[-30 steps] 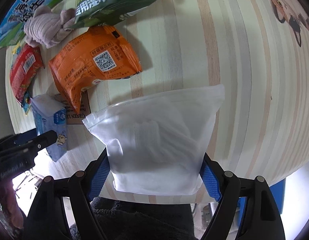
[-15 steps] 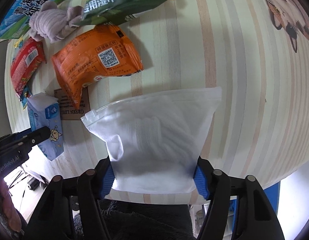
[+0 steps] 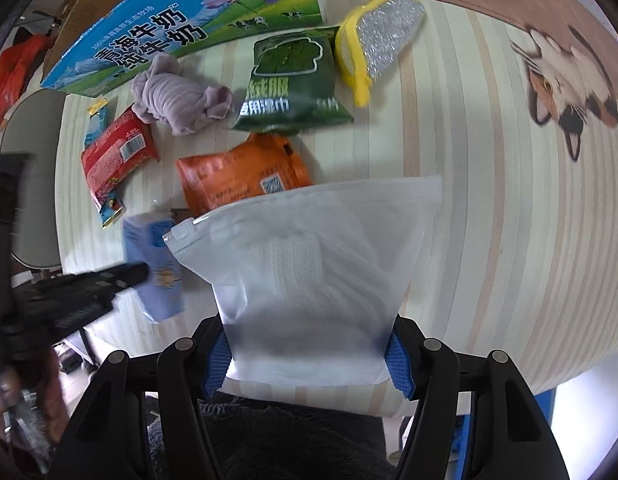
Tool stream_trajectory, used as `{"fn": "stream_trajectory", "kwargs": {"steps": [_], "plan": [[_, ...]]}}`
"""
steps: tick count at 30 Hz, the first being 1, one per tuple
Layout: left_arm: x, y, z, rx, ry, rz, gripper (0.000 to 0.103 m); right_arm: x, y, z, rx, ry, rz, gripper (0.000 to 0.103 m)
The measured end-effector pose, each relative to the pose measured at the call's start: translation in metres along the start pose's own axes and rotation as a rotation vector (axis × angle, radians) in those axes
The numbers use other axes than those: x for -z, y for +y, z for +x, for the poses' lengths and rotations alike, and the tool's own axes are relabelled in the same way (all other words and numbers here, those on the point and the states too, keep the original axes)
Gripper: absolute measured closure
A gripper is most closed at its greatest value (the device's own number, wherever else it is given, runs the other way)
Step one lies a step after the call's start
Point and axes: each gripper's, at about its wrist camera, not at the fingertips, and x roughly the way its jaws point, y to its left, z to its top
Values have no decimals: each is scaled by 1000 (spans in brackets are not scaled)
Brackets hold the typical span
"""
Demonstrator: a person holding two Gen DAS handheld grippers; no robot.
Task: Organize soft objects
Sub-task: 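Carry both packs into the box and open both tools to release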
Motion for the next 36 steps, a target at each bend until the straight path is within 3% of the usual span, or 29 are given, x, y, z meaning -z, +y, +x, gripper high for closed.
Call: {"fn": "stream_trajectory", "kwargs": {"steps": [2,6,8,11,17,20,22,24,26,27,30,33,36], "plan": [[10,6,22,-5,34,6,69,-6,0,2,0,5,-9,37],[26,20,30,-21,24,15,69,-13,-4,5,-8,13,-10,37],[22,20,22,-12,9,3,84,-13,-5,6,-14,19,-13,37],[31,24,13,5,-24,-21,97,-15,-6,6,-18,11,-18,37],[74,41,-24,47,-136,-43,100,-15,-4,-16,-49,-33,-30,37],[92,44,-44,73,-181,7,100,-18,0,-34,-68,-64,-44,37],[86,62,-48,99,-173,21,97,-21,1,-46,-78,-85,-54,37],[88,72,-35,85,-146,22,84,-23,4,-53,-82,-96,-60,37],[83,87,-15,81,-109,-3,55,-26,5,-58,-83,-104,-64,37],[88,96,0,89,-79,-19,51,-27,5,-60,-82,-104,-66,37],[94,119,43,108,-11,-54,49,-29,11,-54,-79,-99,-62,37],[115,135,93,59,43,-62,49,-28,7,-49,-69,-84,-55,37],[121,144,116,9,29,-53,49,-28,4,-40,-60,-62,-48,37]]}}
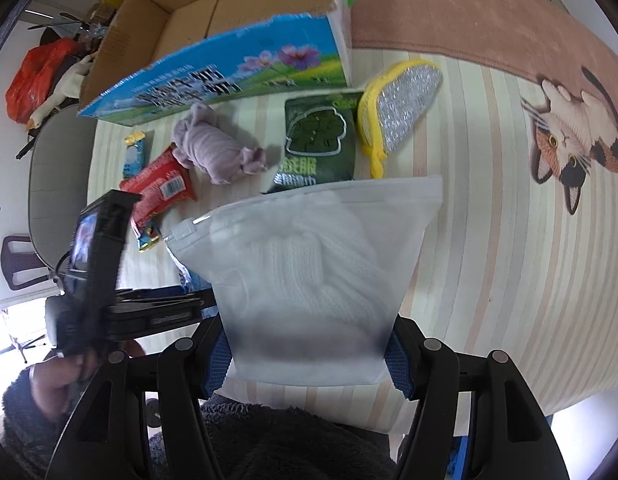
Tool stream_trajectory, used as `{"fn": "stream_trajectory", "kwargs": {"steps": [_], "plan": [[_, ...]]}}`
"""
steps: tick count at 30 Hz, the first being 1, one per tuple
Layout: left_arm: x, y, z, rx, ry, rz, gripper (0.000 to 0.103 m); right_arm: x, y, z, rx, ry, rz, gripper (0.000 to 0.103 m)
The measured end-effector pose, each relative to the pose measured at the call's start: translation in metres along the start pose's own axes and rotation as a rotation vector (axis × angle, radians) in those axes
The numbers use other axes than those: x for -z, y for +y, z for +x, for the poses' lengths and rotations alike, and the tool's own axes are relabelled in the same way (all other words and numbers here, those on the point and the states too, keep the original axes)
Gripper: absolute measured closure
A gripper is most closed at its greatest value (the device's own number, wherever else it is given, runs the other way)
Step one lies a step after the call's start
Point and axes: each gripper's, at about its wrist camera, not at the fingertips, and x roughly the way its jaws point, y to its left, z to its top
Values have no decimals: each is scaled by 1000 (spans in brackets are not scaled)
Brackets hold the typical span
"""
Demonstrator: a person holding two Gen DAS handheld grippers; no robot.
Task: Organize soft objects
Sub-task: 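Carry both packs into the box and open both tools to release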
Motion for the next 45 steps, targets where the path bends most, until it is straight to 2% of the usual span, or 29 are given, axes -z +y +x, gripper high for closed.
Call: {"fn": "stream_trajectory", "kwargs": {"steps": [1,2,4,10,12,13,17,20,22,24,25,26,27,30,34,37,39,41,42,44,45], "plan": [[9,0,4,-6,-13,-2,51,1,-1,2,5,5,-2,37],[17,4,4,3,-31,0,58,2,-1,3,11,7,-3,37],[28,8,-2,15,-52,10,66,4,-3,4,13,10,-2,37],[80,26,-18,17,-136,25,70,6,-4,1,-3,-2,-2,37],[104,30,-35,36,-170,24,70,5,-3,-3,-15,-8,-5,37],[98,19,-48,54,-191,25,70,5,-2,-7,-25,-11,-5,37],[144,45,-99,109,-308,45,70,-7,3,-39,-66,-62,-21,37],[151,46,-152,154,-365,72,69,-30,10,-69,-79,-115,-25,37],[144,50,-179,163,-383,90,69,-53,15,-86,-70,-151,-27,37],[126,66,-179,138,-401,111,69,-86,23,-99,-32,-194,-26,37],[117,64,-193,129,-400,118,69,-99,26,-101,-17,-205,-22,37],[98,55,-220,125,-389,120,69,-119,30,-101,2,-210,-20,37],[86,73,-228,127,-373,118,69,-137,34,-99,9,-207,-13,37],[42,58,-232,136,-309,116,69,-190,43,-85,25,-187,12,37],[-43,20,-293,128,-213,130,69,-254,59,-54,74,-175,21,37],[-68,23,-271,130,-150,144,70,-294,65,-24,84,-141,32,37],[-88,25,-267,99,-141,148,69,-312,64,-3,108,-121,39,37],[-92,32,-257,95,-121,154,69,-326,62,14,123,-107,51,37],[-109,25,-257,98,-113,156,69,-333,61,23,128,-95,60,37],[-112,27,-250,97,-100,168,69,-342,58,34,131,-82,69,37],[-124,19,-245,98,-94,171,68,-344,56,37,132,-78,69,36]]}}
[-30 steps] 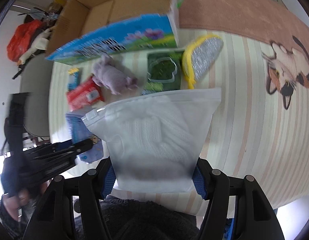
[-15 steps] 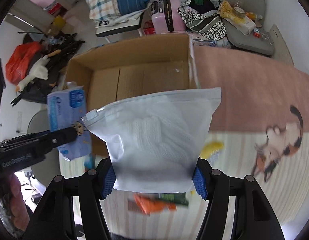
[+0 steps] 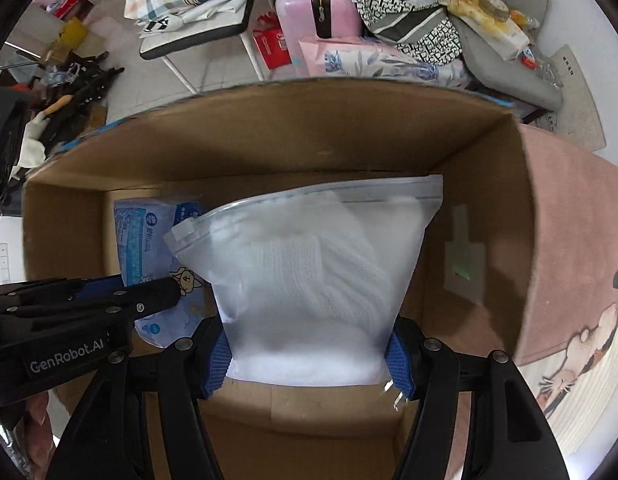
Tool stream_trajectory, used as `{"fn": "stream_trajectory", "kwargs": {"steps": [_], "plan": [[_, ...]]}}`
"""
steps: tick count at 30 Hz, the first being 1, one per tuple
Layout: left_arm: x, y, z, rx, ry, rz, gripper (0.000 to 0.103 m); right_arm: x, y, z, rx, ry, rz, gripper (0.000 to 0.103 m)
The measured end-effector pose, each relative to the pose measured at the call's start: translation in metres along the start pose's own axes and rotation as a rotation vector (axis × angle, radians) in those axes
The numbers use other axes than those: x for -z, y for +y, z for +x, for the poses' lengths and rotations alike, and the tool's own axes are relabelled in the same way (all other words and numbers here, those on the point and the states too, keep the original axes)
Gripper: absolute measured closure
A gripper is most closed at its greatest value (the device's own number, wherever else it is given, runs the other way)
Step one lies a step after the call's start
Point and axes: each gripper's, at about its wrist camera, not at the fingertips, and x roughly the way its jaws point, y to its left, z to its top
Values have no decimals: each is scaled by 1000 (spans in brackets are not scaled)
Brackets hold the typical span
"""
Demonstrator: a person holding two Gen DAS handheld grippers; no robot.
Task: Organize soft objects
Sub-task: 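Carry both packs into the box and open both tools to release, then grasp the green Deeyeo pouch with right tool while left tool grasps red snack bag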
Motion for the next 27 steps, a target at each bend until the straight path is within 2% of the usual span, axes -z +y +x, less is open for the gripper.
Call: {"fn": "stream_trajectory", "kwargs": {"steps": [2,4,6,9,10,11,14,18,20,21,25,26,27], "plan": [[3,4,3,-3,14,1,65,-4,-2,9,11,17,3,34],[-12,-2,14,5,27,-27,64,-6,-3,13,18,32,2,31],[0,0,10,-24,25,-20,63,-7,-3,11,20,20,-7,27],[11,-4,1,-73,-11,4,52,-7,-3,1,28,14,-15,20],[20,-2,-6,-81,-22,9,44,-7,-3,-4,35,15,-19,15],[29,1,-13,-90,-35,10,31,-7,-3,-9,38,8,-23,13],[58,9,-37,-121,-102,14,5,-3,-7,-30,34,-17,-28,0],[104,16,-67,-137,-184,20,4,9,-4,-58,67,-59,-74,0],[117,15,-76,-148,-221,33,4,18,2,-72,84,-80,-102,0],[109,6,-73,-151,-234,36,4,22,3,-78,93,-90,-110,0],[113,-14,-74,-158,-304,37,4,45,13,-103,95,-134,-129,0],[97,-26,-64,-171,-319,34,4,53,14,-109,87,-146,-132,0],[116,-24,-71,-182,-344,41,4,64,15,-115,76,-160,-138,0]]}}
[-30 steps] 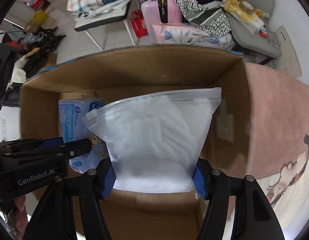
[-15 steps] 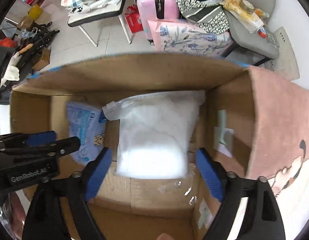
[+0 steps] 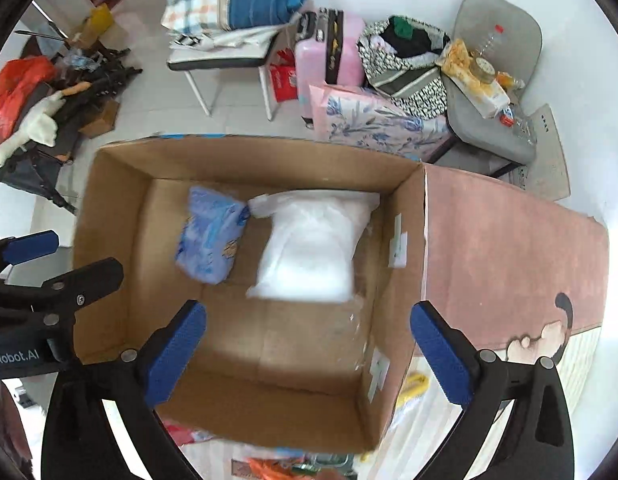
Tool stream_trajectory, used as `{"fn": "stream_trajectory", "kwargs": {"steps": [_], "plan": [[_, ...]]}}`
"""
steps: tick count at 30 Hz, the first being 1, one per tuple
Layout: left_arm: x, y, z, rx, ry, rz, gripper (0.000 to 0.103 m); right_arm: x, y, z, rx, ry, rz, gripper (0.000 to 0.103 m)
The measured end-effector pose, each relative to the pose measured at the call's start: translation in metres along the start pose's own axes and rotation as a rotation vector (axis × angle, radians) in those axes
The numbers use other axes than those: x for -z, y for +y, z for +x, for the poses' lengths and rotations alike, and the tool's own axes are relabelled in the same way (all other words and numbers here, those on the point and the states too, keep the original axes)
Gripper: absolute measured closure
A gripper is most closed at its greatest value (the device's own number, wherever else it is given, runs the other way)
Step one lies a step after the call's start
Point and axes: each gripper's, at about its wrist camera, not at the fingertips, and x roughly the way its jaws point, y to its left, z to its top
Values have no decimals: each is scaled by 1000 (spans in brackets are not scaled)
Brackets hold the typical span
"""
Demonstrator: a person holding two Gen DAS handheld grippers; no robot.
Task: Organize soft objects
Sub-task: 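Grasp the green Deeyeo pouch with right tool while left tool grasps red snack bag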
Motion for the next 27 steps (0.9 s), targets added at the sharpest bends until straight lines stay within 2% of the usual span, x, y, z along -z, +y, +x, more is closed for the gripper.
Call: {"fn": "stream_trajectory", "kwargs": {"steps": [1,3,5,7,9,14,15,18,19,21,22,23,24,25,27], "plan": [[-3,-12,4,-12,-20,10,4,9,1,-6,-10,-7,1,0],[23,-19,-7,-63,-75,48,4,35,0,-19,-21,-14,13,0],[57,-31,-10,-148,-121,118,4,73,-4,-27,-19,-21,29,0],[89,-42,2,-213,-131,188,4,110,-11,-25,-10,6,36,0],[120,-48,26,-251,-91,247,4,141,-19,-12,0,56,61,0],[168,-66,116,-293,122,419,4,186,-42,37,-25,182,136,0],[172,-70,129,-309,149,456,4,189,-44,46,-22,196,141,2],[186,-81,167,-381,221,591,4,191,-45,72,10,236,136,15],[189,-83,178,-402,242,628,4,191,-45,83,18,256,130,16],[193,-85,193,-408,275,662,4,191,-46,98,25,281,130,16],[193,-86,197,-391,296,664,4,191,-46,105,27,297,134,21],[194,-86,200,-376,312,659,9,193,-45,111,30,311,139,27],[194,-84,203,-375,323,643,18,195,-45,116,28,326,141,41],[195,-83,206,-362,339,616,37,197,-45,118,22,329,147,55],[193,-74,208,-322,366,514,41,203,-45,114,21,324,162,57]]}}
